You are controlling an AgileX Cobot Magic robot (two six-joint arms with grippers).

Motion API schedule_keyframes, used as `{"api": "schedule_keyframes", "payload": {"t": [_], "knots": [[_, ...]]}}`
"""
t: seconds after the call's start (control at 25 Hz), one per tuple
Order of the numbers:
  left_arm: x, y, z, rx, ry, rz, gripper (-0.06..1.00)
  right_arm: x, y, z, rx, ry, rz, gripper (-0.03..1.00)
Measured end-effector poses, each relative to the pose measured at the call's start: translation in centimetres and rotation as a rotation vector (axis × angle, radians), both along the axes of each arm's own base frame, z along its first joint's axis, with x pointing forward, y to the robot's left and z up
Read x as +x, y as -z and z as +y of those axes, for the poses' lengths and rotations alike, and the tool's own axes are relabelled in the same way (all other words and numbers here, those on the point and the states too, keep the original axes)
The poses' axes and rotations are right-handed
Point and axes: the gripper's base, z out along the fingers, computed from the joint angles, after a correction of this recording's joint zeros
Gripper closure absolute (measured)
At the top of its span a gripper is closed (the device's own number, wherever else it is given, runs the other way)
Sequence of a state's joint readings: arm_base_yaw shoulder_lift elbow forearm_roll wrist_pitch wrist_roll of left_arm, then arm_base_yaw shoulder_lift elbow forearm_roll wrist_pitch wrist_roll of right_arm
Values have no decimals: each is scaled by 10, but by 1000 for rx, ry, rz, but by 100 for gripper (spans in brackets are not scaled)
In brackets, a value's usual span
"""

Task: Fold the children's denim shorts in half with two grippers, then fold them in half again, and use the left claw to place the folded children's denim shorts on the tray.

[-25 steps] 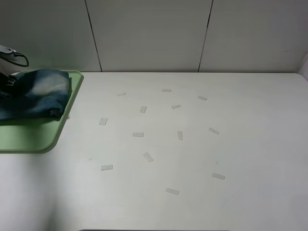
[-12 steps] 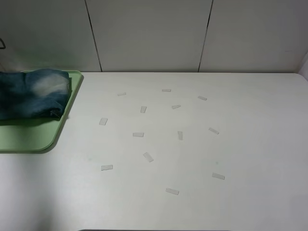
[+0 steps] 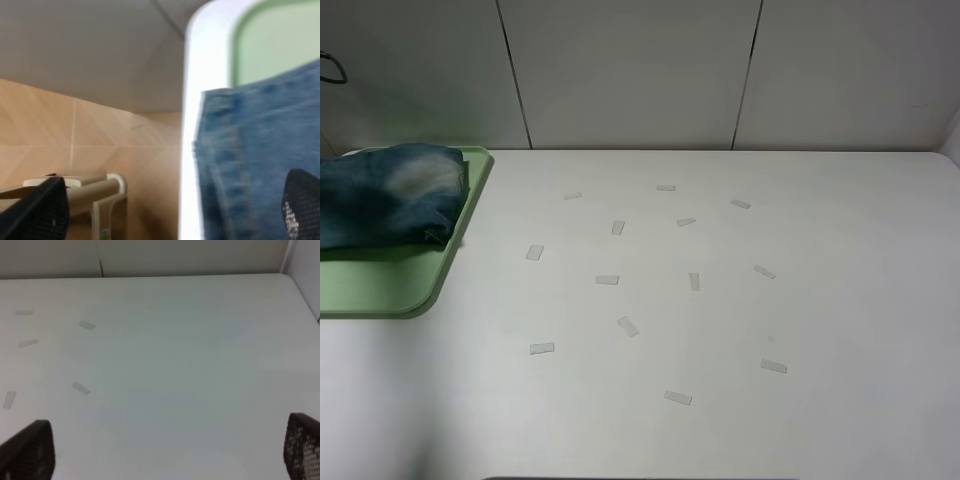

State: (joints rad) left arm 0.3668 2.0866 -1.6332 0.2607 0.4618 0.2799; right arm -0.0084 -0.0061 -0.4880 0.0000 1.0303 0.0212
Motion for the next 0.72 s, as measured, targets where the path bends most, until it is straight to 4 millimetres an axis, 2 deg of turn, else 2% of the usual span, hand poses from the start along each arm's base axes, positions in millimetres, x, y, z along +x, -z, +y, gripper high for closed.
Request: {"api": "schedule_keyframes", "payload": {"t": [0.36,0.72], "knots": [[-7,-34,-54,-98,42,61,2,0,0,0,0,0,0,27],[-45,-85,-80,-256,16,145,-4,0,0,0,0,0,0,27]]}}
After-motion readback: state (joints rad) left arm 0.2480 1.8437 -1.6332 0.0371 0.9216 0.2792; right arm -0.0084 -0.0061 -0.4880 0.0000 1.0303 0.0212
